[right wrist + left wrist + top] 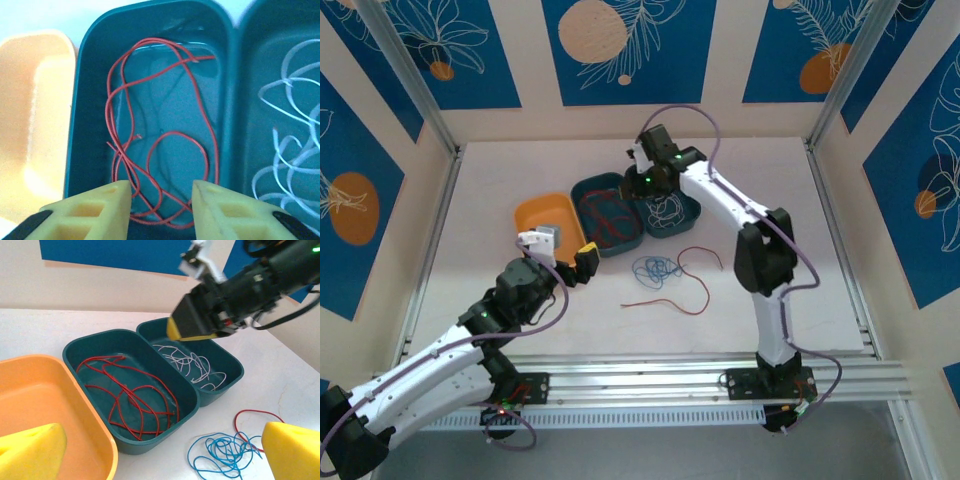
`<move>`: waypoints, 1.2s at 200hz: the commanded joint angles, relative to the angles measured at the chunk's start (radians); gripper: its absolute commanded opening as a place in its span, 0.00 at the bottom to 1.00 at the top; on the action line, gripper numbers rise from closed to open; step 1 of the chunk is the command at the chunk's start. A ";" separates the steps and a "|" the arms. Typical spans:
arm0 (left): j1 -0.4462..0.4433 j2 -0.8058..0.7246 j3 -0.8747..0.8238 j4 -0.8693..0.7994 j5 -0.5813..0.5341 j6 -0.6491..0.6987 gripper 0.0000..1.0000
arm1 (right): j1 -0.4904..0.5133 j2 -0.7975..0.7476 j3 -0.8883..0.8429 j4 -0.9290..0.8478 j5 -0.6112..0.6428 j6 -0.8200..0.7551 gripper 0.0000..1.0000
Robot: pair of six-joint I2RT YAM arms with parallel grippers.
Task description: Untangle the cables
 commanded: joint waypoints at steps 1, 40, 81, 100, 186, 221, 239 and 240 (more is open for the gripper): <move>0.004 -0.003 0.012 0.010 -0.007 -0.003 1.00 | -0.020 -0.150 -0.139 0.052 0.081 0.084 0.40; 0.006 0.020 0.019 0.010 0.001 -0.011 1.00 | -0.092 -0.376 -0.433 0.034 0.134 0.173 0.42; 0.007 0.050 0.026 0.018 0.022 -0.016 1.00 | -0.125 -0.523 -0.670 -0.059 0.157 0.223 0.43; 0.008 0.068 0.031 0.027 0.032 -0.017 1.00 | -0.126 -0.554 -0.752 -0.105 0.158 0.253 0.43; 0.008 0.139 0.050 0.061 0.071 -0.028 1.00 | -0.104 -0.605 -0.989 -0.153 0.120 0.363 0.39; 0.008 0.150 0.051 0.066 0.077 -0.030 1.00 | -0.090 -0.562 -0.987 -0.127 0.126 0.363 0.37; 0.007 0.147 0.048 0.062 0.078 -0.031 1.00 | -0.086 -0.529 -0.968 -0.120 0.135 0.354 0.36; 0.008 0.147 0.048 0.063 0.078 -0.030 1.00 | -0.087 -0.527 -0.966 -0.120 0.136 0.354 0.36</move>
